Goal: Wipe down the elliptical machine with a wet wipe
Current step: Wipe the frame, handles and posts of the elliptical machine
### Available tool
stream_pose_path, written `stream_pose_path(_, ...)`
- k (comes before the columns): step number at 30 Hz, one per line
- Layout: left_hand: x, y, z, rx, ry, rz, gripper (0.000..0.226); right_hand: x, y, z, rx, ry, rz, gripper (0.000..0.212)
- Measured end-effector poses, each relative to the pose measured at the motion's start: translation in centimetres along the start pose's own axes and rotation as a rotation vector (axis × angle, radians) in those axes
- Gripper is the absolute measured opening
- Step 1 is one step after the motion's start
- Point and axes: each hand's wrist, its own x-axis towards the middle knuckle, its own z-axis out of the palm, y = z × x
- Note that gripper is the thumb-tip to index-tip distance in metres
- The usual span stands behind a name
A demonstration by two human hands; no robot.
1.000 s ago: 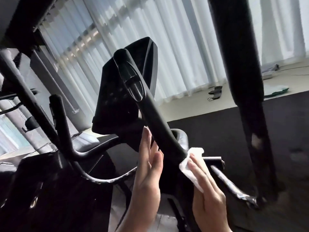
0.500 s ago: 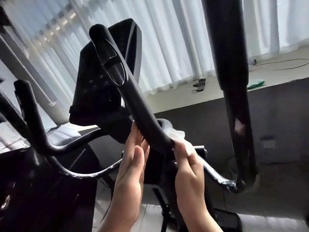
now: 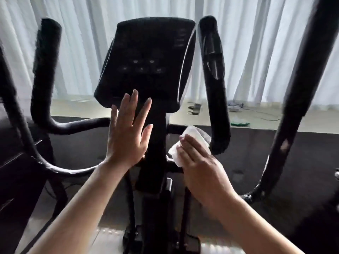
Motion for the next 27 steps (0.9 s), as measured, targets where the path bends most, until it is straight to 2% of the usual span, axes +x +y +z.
stream_pose_path(3, 2.5, -1.8, 1.6, 0.116, -0.026, 0.073, 0.064, 4.0, 0.0, 1.8, -0.238, -0.194, 0.092, 0.054)
stream_pose_path(6, 3.0, -2.4, 2.7, 0.125, 0.023, 0.096, 0.062, 8.0, -0.2, 2.9, -0.435, -0.323, 0.166, 0.050)
stream_pose_path(10, 3.0, -3.2, 3.3, 0.104, 0.131, 0.152, 0.057, 10.4, 0.9, 6.2, -0.429, -0.530, 0.162, 0.058)
stream_pose_path(16, 3.3, -3.7, 4.5, 0.100, 0.203, 0.156, 0.053, 8.2, 2.8, 8.8, -0.587, -0.536, 0.229, 0.037)
stream_pose_path(19, 3.4, -4.0, 4.9, 0.081, 0.238, 0.165, 0.051, 6.9, 3.6, 6.5, -0.603, -0.527, 0.329, 0.035)
stream_pose_path(20, 3.4, -4.0, 5.0, 0.078, 0.248, 0.166, 0.051, 7.1, 3.1, 5.4, -0.681, -0.524, 0.293, 0.034)
stream_pose_path(24, 3.4, -3.9, 5.2, 0.036, 0.260, 0.168, 0.050, 8.8, 0.1, -0.8, -0.895, -0.722, 0.109, 0.026)
stream_pose_path(25, 3.4, -3.9, 5.2, 0.027, 0.260, 0.164, 0.049, 8.7, -0.4, -1.8, -0.903, -0.766, 0.006, 0.027)
stream_pose_path(26, 3.4, -3.8, 5.2, 0.017, 0.259, 0.161, 0.049, 8.3, -0.8, -2.6, -0.909, -0.877, -0.007, 0.028)
stream_pose_path(27, 3.4, -3.8, 5.2, 0.008, 0.257, 0.159, 0.048, 8.1, -1.3, -3.3, -0.888, -0.899, 0.002, 0.030)
